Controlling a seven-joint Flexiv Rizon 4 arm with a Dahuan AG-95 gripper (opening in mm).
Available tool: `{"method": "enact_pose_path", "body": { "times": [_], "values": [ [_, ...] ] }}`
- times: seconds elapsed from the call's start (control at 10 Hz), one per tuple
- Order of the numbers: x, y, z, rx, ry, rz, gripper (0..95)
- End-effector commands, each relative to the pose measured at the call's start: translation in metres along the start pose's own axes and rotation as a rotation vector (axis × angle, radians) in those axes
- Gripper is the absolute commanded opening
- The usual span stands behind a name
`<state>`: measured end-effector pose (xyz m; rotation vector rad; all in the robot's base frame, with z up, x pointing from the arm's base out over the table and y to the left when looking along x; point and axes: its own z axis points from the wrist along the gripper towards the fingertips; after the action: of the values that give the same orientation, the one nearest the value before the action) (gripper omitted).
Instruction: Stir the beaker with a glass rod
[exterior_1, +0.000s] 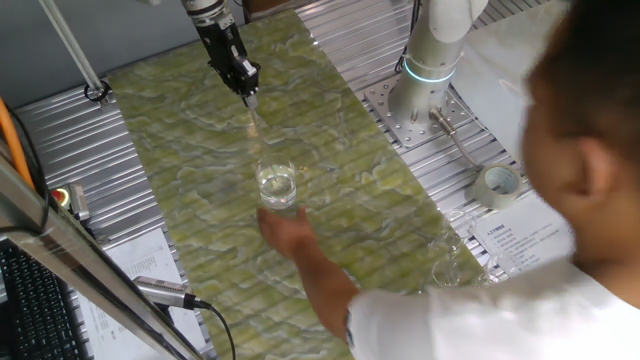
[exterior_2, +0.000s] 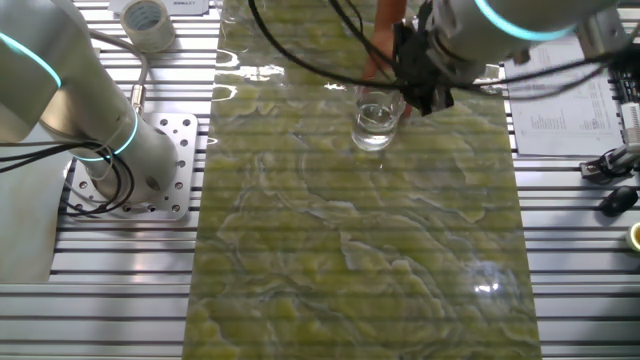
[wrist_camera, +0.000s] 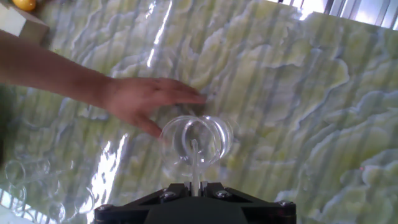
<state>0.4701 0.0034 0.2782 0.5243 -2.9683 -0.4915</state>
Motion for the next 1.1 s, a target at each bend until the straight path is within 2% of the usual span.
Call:
{"method": "enact_pose_path", "body": {
  "times": [0.1, 0.3, 0.6, 0.8, 1.1],
  "values": [
    [0.000, 0.004, 0.000, 0.016, 0.020, 0.000, 0.0],
    [0.001, 0.010, -0.001, 0.039, 0.037, 0.001, 0.0],
    [-0.002, 0.020, 0.001, 0.110, 0.076, 0.010, 0.0],
    [-0.004, 0.024, -0.001, 0.122, 0.083, 0.009, 0.0],
    [-0.015, 0.032, -0.005, 0.153, 0.109, 0.011, 0.0]
  ]
}}
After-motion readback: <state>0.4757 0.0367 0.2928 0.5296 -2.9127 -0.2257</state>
